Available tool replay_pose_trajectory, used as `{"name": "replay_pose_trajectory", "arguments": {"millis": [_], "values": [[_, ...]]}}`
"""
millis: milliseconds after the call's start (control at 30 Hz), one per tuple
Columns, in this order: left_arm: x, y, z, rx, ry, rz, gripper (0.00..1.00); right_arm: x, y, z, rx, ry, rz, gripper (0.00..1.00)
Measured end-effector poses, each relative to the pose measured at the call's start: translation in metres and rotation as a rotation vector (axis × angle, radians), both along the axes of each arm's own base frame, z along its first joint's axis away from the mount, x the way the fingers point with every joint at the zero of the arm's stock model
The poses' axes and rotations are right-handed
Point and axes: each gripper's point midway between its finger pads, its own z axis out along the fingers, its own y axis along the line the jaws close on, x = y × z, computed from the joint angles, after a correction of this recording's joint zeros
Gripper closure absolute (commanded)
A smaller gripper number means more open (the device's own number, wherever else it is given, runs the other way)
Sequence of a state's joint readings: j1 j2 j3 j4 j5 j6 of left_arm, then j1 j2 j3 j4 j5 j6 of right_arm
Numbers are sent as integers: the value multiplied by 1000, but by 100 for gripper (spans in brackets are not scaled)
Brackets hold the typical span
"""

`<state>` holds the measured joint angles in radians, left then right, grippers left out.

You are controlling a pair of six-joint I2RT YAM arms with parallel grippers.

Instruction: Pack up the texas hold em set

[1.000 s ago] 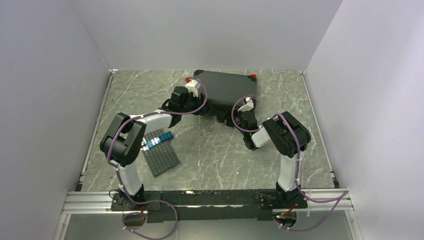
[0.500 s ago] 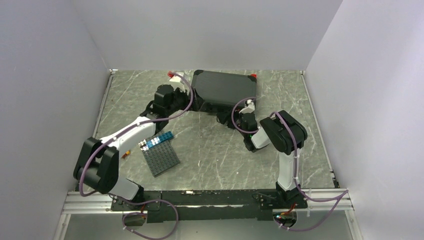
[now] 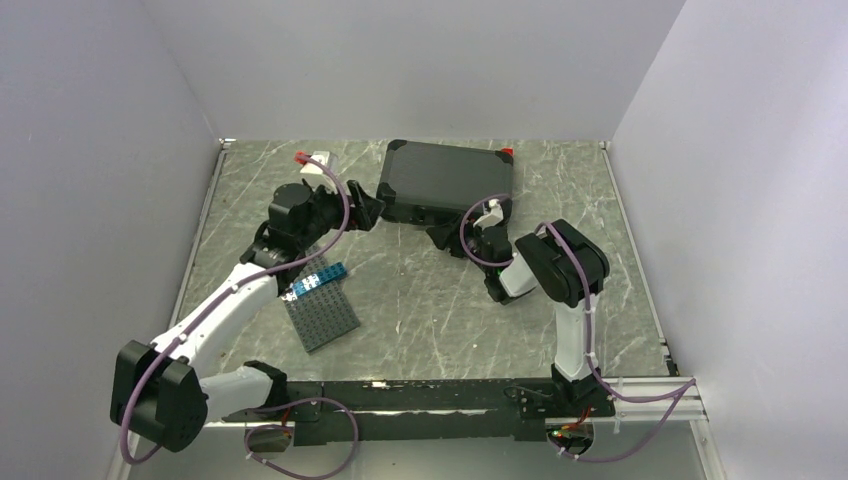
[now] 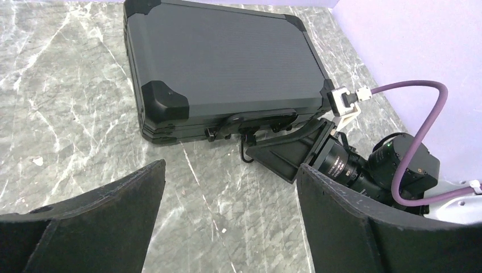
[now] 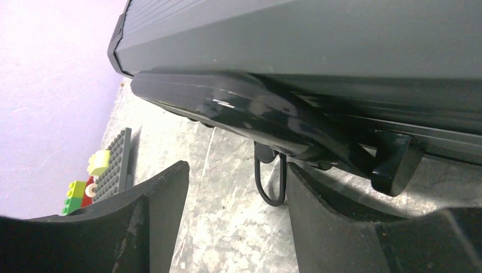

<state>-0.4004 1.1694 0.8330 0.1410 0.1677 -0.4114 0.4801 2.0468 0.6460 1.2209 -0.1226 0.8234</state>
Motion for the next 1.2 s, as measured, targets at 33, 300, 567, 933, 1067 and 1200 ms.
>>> {"name": "replay_pose_trajectory", "arguments": {"millis": [33, 300, 567, 933, 1067, 1200], "values": [[-1, 2, 2, 0, -5, 3, 10, -1, 0, 1, 3, -4, 1, 34], [-8, 8, -5, 12, 9, 15, 10, -3, 2, 17, 14, -43, -9, 35], [-8, 10, -9, 18, 21, 18, 10, 0, 1, 29, 11, -75, -33, 36], [-11, 11, -21, 29, 45, 21, 10, 4, -1, 38, -9, -101, -51, 35], [-11, 12, -23, 32, 50, 23, 10, 5, -2, 51, -6, -125, -57, 35], [-11, 12, -22, 31, 48, 23, 10, 6, -2, 54, -9, -131, -58, 34]]}}
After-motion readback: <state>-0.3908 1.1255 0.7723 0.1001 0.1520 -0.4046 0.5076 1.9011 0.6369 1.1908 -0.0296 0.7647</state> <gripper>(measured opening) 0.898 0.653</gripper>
